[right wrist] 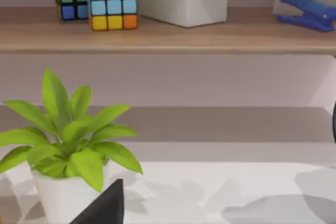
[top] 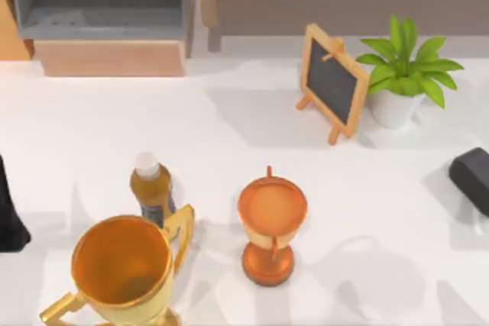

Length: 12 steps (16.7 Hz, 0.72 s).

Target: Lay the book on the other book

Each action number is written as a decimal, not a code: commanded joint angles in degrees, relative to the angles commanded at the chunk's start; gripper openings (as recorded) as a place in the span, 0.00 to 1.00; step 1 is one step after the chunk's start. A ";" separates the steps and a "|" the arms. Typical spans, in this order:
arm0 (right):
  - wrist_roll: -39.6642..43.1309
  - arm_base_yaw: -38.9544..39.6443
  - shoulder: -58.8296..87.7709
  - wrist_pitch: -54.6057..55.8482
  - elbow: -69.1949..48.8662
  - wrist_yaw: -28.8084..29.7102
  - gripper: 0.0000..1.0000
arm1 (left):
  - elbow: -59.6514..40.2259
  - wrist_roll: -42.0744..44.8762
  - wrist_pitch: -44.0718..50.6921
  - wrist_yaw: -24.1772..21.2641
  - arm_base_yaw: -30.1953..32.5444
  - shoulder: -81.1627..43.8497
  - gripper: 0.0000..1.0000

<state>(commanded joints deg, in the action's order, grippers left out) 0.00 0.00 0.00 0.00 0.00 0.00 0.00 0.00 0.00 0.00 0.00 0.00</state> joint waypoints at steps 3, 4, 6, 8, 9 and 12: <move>0.00 0.00 0.00 0.00 0.00 0.00 1.00 | -0.50 -0.01 -0.26 0.05 0.09 -0.57 1.00; 0.00 0.00 0.00 0.00 0.00 0.00 1.00 | -1.51 -0.03 -0.79 0.15 0.26 -1.76 1.00; 0.00 0.00 0.00 0.00 0.00 0.00 1.00 | -4.88 -0.11 -2.52 0.55 0.81 -5.97 1.00; 0.00 0.00 0.00 0.00 0.00 0.00 1.00 | -9.75 -0.23 -5.01 1.17 1.57 -12.62 1.00; 0.00 0.00 0.00 0.00 0.00 0.00 1.00 | -12.63 -0.32 -6.48 1.53 2.03 -16.85 1.00; 0.00 0.00 0.00 0.00 0.00 0.00 1.00 | -22.52 -0.65 -11.58 2.69 3.64 -32.45 1.00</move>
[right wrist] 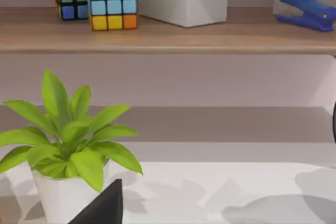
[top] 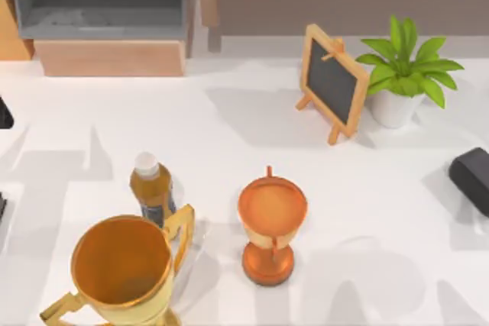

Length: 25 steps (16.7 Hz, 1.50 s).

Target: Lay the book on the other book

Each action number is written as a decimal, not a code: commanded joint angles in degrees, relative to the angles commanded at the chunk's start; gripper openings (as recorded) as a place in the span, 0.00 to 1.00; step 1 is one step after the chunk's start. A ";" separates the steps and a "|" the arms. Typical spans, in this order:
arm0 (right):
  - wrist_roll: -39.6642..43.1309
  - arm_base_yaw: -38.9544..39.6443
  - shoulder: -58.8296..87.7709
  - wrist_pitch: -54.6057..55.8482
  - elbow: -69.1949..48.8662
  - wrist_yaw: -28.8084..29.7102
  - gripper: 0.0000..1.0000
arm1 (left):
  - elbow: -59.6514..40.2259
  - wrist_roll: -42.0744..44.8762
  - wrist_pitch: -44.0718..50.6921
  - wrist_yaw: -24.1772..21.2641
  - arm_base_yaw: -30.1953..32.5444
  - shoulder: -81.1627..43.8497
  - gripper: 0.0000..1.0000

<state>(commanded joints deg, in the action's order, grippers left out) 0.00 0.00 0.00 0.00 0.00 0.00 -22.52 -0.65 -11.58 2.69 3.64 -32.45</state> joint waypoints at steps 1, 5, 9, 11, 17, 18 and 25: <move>0.00 0.00 0.00 0.00 0.00 0.00 1.00 | -3.58 -0.11 -1.86 0.39 0.61 -5.86 1.00; 0.00 0.00 0.00 0.00 0.00 0.00 1.00 | -18.33 -0.40 -9.63 1.89 3.15 -30.24 1.00; 0.00 0.00 0.00 0.00 0.00 0.00 1.00 | -32.11 -0.28 -16.96 3.46 5.32 -52.42 1.00; 0.00 0.00 0.00 0.00 0.00 0.00 1.00 | -37.95 -0.11 -20.07 4.25 6.11 -61.33 1.00; 0.00 0.00 0.00 0.00 0.00 0.00 1.00 | -48.34 0.35 -25.57 5.95 7.24 -75.79 1.00; 0.00 0.00 0.00 0.00 0.00 0.00 1.00 | -48.74 0.37 -25.78 6.03 7.26 -76.27 1.00; 0.00 0.00 0.00 0.00 0.00 0.00 1.00 | -50.47 0.35 -25.23 5.75 6.98 -77.47 1.00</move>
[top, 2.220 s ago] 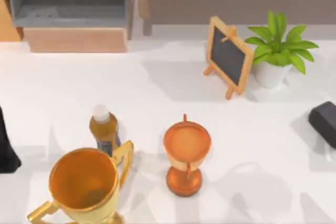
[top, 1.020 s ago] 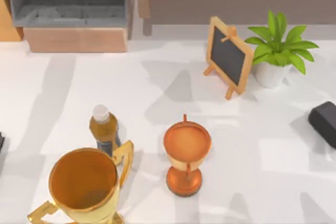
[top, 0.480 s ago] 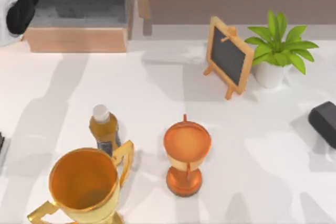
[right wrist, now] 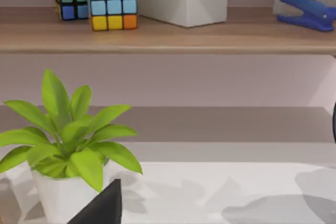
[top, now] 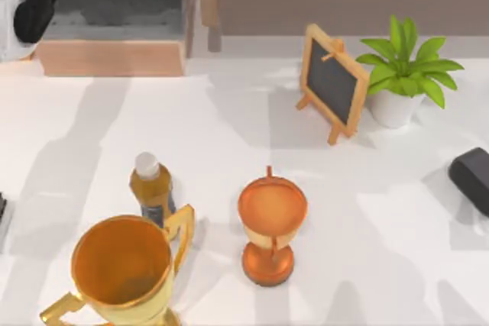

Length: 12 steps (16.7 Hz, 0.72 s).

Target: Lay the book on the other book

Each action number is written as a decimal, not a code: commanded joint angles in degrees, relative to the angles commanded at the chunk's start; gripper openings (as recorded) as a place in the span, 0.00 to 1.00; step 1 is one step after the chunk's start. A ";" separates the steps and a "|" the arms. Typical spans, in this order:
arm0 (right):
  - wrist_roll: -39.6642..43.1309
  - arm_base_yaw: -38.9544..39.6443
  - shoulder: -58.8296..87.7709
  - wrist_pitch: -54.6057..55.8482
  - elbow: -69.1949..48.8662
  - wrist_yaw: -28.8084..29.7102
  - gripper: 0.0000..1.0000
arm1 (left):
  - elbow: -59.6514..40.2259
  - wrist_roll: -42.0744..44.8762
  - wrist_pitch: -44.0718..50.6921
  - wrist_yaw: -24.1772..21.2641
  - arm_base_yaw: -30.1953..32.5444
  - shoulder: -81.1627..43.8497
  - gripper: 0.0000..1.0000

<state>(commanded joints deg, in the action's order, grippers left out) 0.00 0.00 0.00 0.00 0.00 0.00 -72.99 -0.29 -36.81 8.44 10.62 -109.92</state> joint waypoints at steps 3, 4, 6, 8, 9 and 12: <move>0.00 0.00 0.00 0.00 0.00 0.00 1.00 | -4.13 -0.01 1.15 -0.24 -0.17 -2.97 1.00; 0.00 0.00 0.00 0.00 0.00 0.00 1.00 | -5.35 -0.01 1.52 -0.31 -0.23 -3.83 1.00; 0.00 0.00 0.00 0.00 0.00 0.00 1.00 | -6.66 -0.02 1.92 -0.39 -0.30 -4.74 1.00; 0.00 0.00 0.00 0.00 0.00 0.00 1.00 | -6.68 -0.02 1.92 -0.39 -0.30 -4.76 1.00; 0.00 0.00 0.00 0.00 0.00 0.00 1.00 | -6.68 -0.02 1.92 -0.39 -0.30 -4.76 1.00; 0.00 0.00 0.00 0.00 0.00 0.00 1.00 | -6.68 -0.02 1.92 -0.39 -0.30 -4.76 0.77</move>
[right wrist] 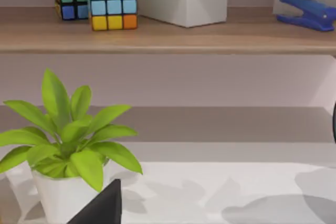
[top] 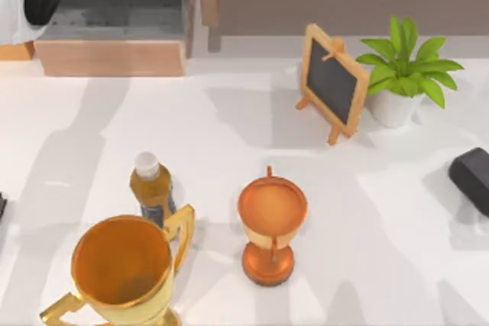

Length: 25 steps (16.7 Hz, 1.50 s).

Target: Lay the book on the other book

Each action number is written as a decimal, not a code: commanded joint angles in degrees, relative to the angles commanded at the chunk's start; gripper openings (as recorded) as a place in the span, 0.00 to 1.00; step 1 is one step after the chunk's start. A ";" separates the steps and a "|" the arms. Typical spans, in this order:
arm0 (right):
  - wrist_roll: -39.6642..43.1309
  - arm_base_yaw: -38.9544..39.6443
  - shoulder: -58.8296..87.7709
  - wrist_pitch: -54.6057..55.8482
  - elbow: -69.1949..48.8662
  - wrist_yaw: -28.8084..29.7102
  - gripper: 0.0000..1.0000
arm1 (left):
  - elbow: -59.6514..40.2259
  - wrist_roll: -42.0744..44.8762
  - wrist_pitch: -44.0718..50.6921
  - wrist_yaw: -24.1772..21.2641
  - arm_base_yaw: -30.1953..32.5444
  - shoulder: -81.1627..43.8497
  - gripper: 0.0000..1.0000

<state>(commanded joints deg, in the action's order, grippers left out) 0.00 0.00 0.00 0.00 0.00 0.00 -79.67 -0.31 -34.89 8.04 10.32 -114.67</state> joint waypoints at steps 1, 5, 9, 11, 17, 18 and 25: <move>0.00 0.00 0.00 0.00 0.00 0.00 1.00 | 0.00 0.00 0.00 0.00 0.00 0.00 0.70; 0.00 0.00 0.00 0.00 0.00 0.00 1.00 | 0.00 0.00 0.00 0.00 0.00 0.00 0.40; 0.00 0.00 0.00 0.00 0.00 0.00 1.00 | 0.00 0.00 0.00 0.00 0.00 0.00 0.10; 0.00 0.00 0.00 0.00 0.00 0.00 1.00 | 0.00 0.00 0.00 0.00 0.00 0.00 0.00; 0.00 0.00 0.00 0.00 0.00 0.00 1.00 | 0.00 0.00 0.00 0.00 0.00 0.00 0.00; 0.00 0.00 0.00 0.00 0.00 0.00 1.00 | 0.00 0.00 0.00 0.00 0.00 0.00 0.00; 0.00 0.00 0.00 0.00 0.00 0.00 1.00 | 1.27 0.09 0.96 0.20 0.25 2.33 0.00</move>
<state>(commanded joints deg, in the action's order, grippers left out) 0.00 0.00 0.00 0.00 0.00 0.00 -78.39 -0.22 -33.94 8.24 10.57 -112.34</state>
